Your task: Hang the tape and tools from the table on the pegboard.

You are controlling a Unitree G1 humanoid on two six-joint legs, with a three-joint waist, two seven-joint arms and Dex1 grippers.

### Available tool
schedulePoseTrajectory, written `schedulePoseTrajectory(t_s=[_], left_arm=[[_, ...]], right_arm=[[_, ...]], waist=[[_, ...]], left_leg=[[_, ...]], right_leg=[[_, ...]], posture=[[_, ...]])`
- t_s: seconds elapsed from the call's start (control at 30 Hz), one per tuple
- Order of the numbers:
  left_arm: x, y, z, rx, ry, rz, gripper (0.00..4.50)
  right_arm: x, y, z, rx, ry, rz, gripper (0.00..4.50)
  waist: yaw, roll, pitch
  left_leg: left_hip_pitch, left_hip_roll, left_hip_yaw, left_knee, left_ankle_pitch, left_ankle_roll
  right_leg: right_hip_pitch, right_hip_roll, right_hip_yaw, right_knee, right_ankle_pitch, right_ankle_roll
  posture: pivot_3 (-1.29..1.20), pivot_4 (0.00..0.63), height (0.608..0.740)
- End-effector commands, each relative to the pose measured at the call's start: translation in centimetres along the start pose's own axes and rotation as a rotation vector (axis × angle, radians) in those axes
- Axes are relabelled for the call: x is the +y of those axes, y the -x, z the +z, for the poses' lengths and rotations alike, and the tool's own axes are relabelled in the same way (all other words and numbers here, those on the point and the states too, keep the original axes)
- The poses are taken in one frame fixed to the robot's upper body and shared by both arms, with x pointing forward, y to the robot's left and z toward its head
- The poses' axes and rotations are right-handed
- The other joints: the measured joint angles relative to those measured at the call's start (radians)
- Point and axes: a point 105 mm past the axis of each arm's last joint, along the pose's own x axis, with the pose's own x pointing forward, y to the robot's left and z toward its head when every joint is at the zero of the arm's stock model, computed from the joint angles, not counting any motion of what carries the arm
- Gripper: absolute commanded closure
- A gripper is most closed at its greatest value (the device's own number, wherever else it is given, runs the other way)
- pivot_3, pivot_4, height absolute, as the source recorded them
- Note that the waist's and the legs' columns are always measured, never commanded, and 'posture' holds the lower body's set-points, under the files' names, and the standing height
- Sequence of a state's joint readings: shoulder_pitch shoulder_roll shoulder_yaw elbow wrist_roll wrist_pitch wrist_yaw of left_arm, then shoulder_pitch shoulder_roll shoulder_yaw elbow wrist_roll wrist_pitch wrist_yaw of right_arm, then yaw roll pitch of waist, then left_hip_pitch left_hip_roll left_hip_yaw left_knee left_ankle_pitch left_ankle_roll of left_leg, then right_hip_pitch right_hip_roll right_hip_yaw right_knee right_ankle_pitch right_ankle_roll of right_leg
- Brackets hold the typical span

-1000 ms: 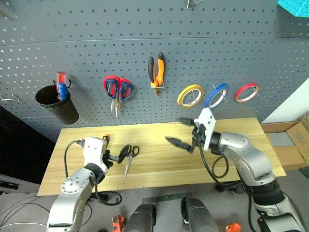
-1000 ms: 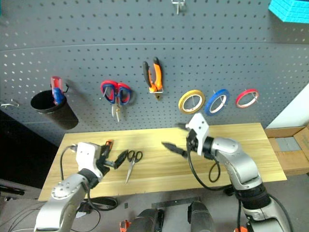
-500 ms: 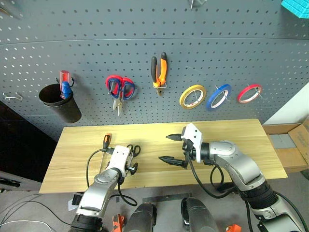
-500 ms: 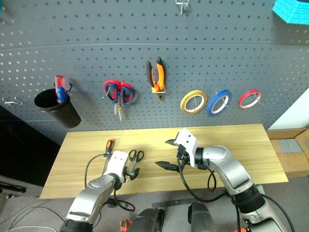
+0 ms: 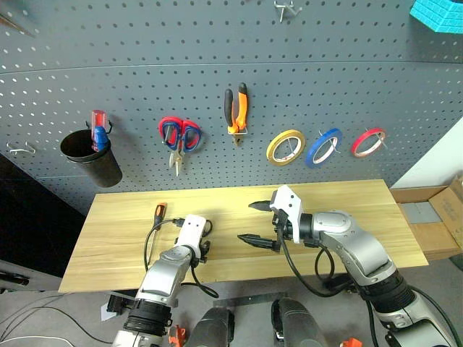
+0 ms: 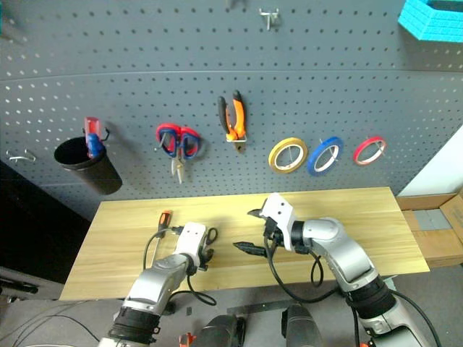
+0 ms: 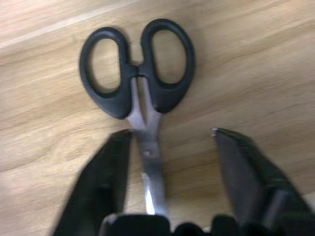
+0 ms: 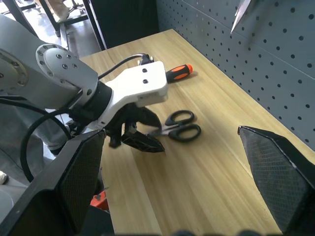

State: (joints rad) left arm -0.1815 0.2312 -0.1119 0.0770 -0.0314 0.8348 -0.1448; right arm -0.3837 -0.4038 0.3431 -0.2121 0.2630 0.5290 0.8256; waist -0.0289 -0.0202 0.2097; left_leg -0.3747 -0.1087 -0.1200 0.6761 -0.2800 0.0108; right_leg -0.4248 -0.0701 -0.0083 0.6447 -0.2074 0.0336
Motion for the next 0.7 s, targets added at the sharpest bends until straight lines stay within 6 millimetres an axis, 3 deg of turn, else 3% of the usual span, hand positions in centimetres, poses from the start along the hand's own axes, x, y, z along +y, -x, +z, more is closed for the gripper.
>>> schedulePoseTrajectory(t_s=[0.03, 0.13, 0.37, 0.5, 0.63, 0.7], left_arm=[[0.9, 0.2, -2.0, 0.081, -0.007, 0.046, 3.33], [2.0, 0.9, -1.6, 0.034, -0.024, 0.092, 4.38], [4.5, 3.7, 1.8, -0.275, -0.089, 0.150, 4.41], [4.2, 8.0, 6.7, -0.670, -0.105, 0.070, 4.41], [3.0, 10.8, 7.7, -0.802, -0.259, 0.015, 4.41], [2.3, 11.7, 8.3, -0.855, -0.292, 0.010, 4.41]], right_arm=[[-0.5, 0.2, 1.2, -0.033, 0.037, -0.019, 0.00], [-0.6, 0.3, 1.2, -0.033, 0.039, -0.020, 0.00], [-0.8, 0.3, 2.3, -0.071, 0.038, -0.010, 0.00], [-0.9, 0.3, 2.5, -0.073, 0.049, 0.006, 0.00], [-1.3, 0.3, 3.2, -0.102, 0.073, 0.017, 0.00], [-1.4, 0.4, 5.1, -0.189, 0.073, 0.033, 0.00]], waist=[[-0.002, 0.000, 0.000], [-0.002, 0.000, 0.000], [0.001, 0.000, 0.000], [0.010, 0.000, 0.000], [0.022, 0.000, 0.000], [0.023, 0.001, 0.000]], left_leg=[[0.001, 0.000, 0.000, 0.000, 0.000, 0.000], [0.002, 0.000, 0.000, -0.001, 0.000, 0.000], [0.001, 0.000, -0.002, 0.000, -0.001, -0.001], [-0.001, 0.000, -0.002, -0.001, -0.001, -0.001], [-0.004, 0.000, -0.002, 0.000, -0.001, -0.001], [-0.004, 0.000, -0.002, -0.001, -0.001, -0.001]], right_leg=[[0.001, 0.000, 0.000, 0.000, -0.003, 0.004], [0.002, 0.000, 0.000, 0.000, -0.003, 0.005], [0.001, 0.000, 0.001, -0.001, -0.001, 0.001], [0.001, -0.001, 0.000, -0.002, -0.001, 0.000], [-0.001, -0.001, 0.000, -0.003, -0.001, 0.000], [-0.002, -0.001, 0.000, -0.003, -0.001, 0.000]], posture=[[-0.07, 0.191, 0.740], [-0.07, 0.191, 0.740], [-0.05, 0.186, 0.740], [-0.04, 0.182, 0.740], [-0.02, 0.180, 0.740], [-0.01, 0.180, 0.740]])
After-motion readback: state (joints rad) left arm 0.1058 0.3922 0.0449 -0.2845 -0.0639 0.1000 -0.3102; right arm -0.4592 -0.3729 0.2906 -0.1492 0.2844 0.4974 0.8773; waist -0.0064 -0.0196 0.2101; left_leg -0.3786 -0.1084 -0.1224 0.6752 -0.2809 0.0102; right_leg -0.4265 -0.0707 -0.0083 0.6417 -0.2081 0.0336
